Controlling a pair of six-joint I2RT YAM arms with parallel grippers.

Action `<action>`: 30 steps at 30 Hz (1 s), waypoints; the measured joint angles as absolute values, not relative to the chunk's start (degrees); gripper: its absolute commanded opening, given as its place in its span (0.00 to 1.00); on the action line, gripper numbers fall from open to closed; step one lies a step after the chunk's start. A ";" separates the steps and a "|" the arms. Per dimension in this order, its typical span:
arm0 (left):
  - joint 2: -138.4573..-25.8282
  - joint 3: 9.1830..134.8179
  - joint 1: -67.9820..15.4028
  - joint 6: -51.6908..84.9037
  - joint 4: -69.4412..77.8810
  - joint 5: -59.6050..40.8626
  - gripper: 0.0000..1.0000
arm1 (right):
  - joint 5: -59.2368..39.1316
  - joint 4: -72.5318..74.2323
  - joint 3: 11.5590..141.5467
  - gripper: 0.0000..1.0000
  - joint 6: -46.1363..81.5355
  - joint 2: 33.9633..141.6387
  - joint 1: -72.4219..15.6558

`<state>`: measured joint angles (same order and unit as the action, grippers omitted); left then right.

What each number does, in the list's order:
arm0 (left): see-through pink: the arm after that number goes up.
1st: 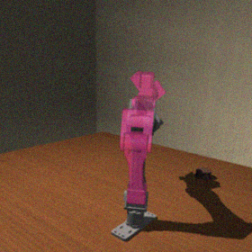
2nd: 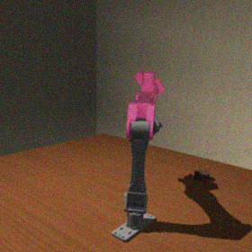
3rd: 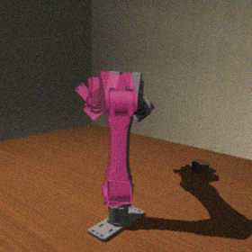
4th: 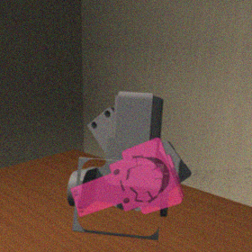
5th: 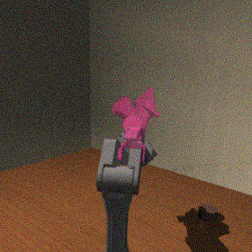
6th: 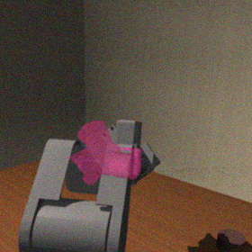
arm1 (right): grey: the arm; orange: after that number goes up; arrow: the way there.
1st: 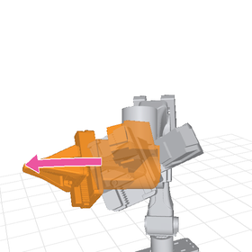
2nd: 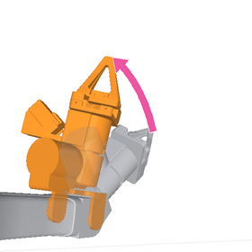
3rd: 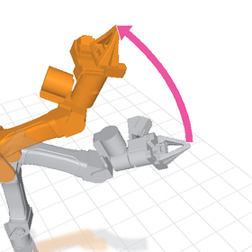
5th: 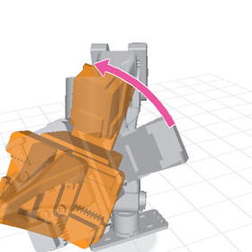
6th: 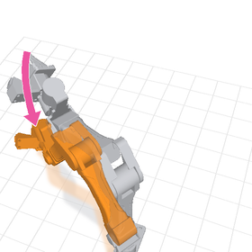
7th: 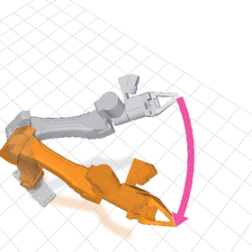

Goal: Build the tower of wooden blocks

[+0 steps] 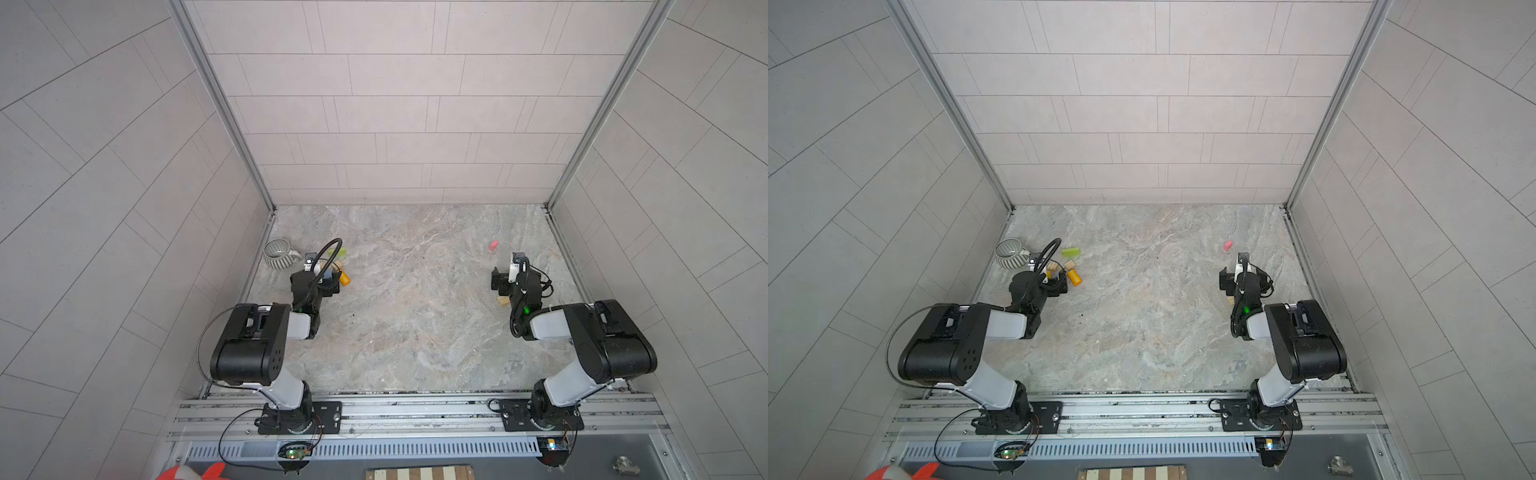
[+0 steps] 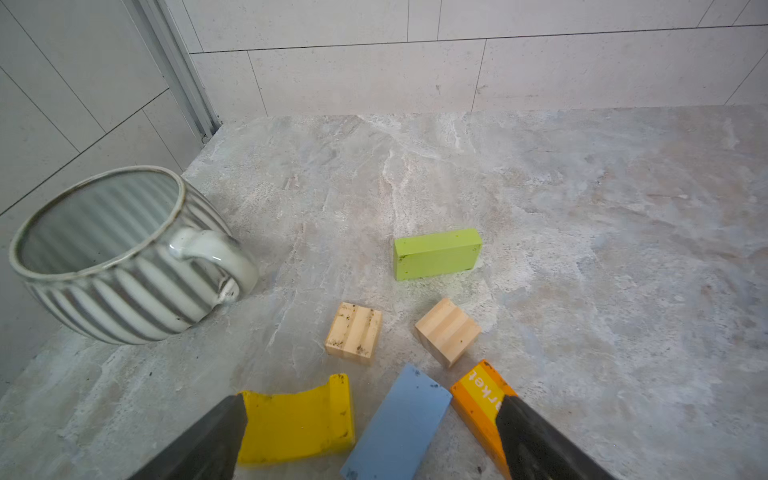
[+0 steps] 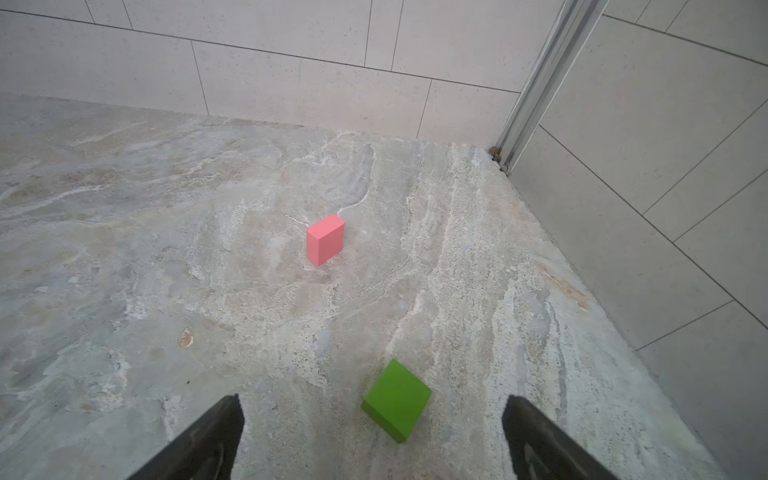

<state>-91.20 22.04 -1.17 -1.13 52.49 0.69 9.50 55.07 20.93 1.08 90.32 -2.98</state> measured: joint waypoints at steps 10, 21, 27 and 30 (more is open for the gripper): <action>-91.20 22.00 -1.17 -1.13 52.66 0.91 1.00 | 9.50 55.11 20.93 0.99 1.06 90.32 -2.98; -91.20 20.56 -1.17 -1.13 54.63 1.06 1.00 | 10.55 55.96 20.86 0.99 0.43 90.32 -3.62; -91.20 20.56 -1.15 -1.13 54.57 1.06 1.00 | 10.61 55.96 20.84 0.99 0.40 90.32 -3.62; -91.20 20.56 -1.15 -1.13 54.59 1.06 1.00 | 10.63 55.96 20.84 0.99 0.40 90.32 -3.62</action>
<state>-91.20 20.56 -1.15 -1.13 54.59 1.06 10.63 55.96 20.84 0.40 90.32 -3.62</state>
